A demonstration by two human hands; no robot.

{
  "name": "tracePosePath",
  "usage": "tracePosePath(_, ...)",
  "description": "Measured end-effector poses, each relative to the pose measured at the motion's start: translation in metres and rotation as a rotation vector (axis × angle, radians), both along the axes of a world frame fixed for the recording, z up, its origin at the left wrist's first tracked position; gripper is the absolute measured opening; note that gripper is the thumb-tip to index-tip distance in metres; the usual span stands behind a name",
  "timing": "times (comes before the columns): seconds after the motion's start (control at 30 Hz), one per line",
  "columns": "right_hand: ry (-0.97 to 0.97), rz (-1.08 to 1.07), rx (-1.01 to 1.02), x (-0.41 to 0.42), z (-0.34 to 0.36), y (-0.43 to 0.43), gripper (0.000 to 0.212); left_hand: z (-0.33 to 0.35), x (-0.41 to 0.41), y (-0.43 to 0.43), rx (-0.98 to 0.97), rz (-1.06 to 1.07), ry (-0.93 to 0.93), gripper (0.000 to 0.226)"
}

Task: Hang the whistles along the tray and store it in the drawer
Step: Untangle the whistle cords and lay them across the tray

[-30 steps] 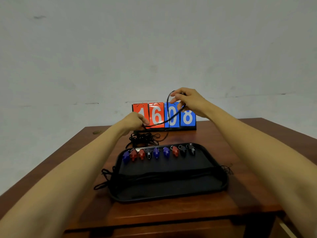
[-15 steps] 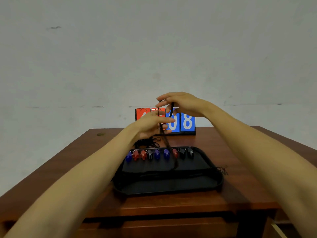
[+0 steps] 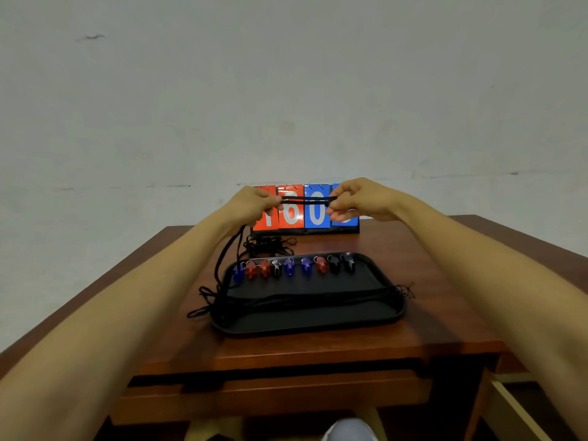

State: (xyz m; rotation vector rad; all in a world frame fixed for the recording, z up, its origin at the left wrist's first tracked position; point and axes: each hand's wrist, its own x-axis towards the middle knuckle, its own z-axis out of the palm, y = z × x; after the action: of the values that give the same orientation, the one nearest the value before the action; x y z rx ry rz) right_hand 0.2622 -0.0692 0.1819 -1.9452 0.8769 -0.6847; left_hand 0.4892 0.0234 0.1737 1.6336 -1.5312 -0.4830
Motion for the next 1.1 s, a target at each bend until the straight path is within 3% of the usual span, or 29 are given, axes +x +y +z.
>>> tracePosePath(0.13, 0.012, 0.008, 0.034, -0.008, -0.013, -0.005, 0.056, -0.004, 0.007, 0.001, 0.034, -0.015, -0.144, 0.027)
tracePosePath(0.23, 0.218, -0.124, -0.145, -0.017, -0.024, -0.012, 0.035, -0.011, 0.023, 0.003, 0.079, 0.028, -0.287, 0.027)
tracePosePath(0.33, 0.251, -0.278, -0.254, -0.028, -0.037, -0.018, 0.017, -0.022, 0.037, 0.009, 0.155, 0.019, -0.326, 0.023)
tracePosePath(0.5, 0.369, -0.417, -0.342, -0.045, -0.064, -0.018, 0.016, -0.055, 0.059, 0.020, 0.292, -0.009, -0.355, 0.027)
tracePosePath(0.6, 0.468, -0.418, -0.362, -0.056, -0.081, -0.010, 0.016, -0.073, 0.065, 0.028, 0.350, -0.040, -0.416, 0.024)
tracePosePath(0.7, 0.519, -0.341, -0.335, -0.069, -0.097, -0.002, 0.012, -0.091, 0.069, 0.034, 0.278, -0.024, -0.349, 0.009)
tracePosePath(0.9, 0.530, -0.206, -0.267, -0.086, -0.115, 0.008, 0.005, -0.119, 0.077, 0.040, 0.234, 0.005, -0.434, 0.009)
tracePosePath(1.1, 0.558, -0.232, -0.290, -0.081, -0.125, 0.006, 0.007, -0.132, 0.081, 0.037, 0.232, 0.098, -0.583, 0.014)
